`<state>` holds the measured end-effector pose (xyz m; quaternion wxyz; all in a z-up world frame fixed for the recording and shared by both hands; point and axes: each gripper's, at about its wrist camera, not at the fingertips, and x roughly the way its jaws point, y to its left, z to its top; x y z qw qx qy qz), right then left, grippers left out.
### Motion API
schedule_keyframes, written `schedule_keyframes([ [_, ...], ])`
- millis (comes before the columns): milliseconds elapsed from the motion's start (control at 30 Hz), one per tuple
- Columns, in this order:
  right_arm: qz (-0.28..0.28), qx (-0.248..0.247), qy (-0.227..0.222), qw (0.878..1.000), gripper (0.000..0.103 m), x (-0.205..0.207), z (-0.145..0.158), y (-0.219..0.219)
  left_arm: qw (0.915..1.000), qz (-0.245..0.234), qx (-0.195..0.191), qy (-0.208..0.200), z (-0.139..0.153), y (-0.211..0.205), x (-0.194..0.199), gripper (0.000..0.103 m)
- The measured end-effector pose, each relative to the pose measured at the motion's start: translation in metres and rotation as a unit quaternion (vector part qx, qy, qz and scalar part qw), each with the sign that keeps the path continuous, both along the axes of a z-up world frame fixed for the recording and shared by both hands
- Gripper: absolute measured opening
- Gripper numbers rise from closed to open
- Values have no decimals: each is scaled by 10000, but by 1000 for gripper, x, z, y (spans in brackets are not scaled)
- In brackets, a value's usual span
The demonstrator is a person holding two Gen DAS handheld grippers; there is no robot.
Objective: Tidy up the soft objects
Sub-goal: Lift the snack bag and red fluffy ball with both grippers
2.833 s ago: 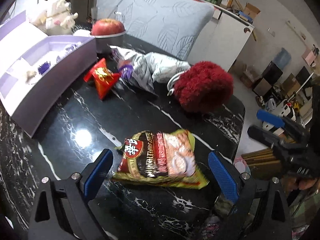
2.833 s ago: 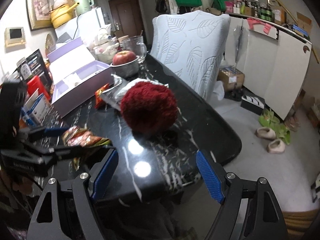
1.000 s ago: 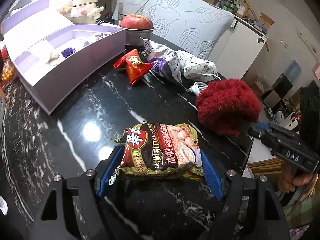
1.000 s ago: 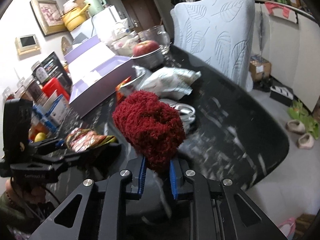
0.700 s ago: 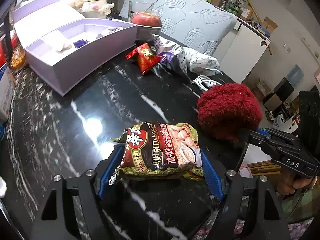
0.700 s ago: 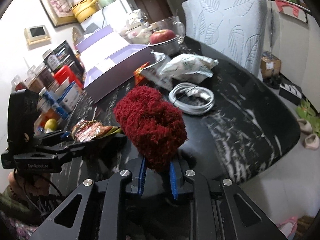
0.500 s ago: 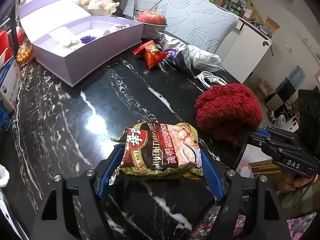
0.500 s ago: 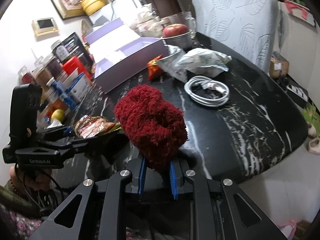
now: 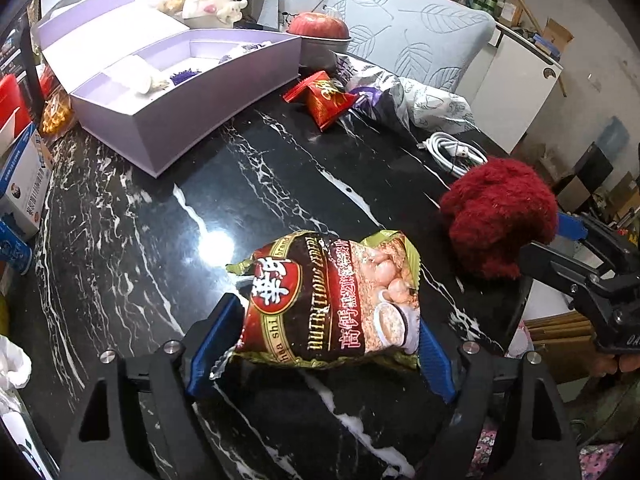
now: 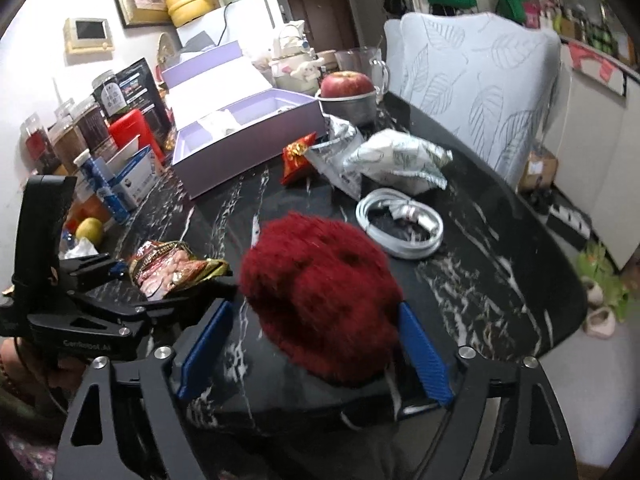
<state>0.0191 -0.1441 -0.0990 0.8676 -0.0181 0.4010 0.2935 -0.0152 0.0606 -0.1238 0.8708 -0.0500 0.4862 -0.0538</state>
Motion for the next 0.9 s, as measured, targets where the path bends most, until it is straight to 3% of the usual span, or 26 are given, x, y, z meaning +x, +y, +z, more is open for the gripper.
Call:
schedule_keyframes([
  [133,111,-312,-288,9990,97,2,1,15,10000,62,-31,-23,-1,4,3,82],
  [467,227,-791,-585,9949,99,4,-11,39,9998,176,-28,-46,0,10,0,82],
  [633,152,-792,-542,9953,98,6,-19,39,9998,163,54,-76,-1,8,1,83],
  [700,130,-750,-444,9961,94,8,-22,37,9998,166,65,-95,-1,8,2,83],
  [767,96,-730,-301,9968,78,11,-27,35,9998,174,80,-102,-2,8,3,83],
  [900,52,-647,-271,9975,57,12,-27,30,9997,175,107,-125,-3,9,6,83],
])
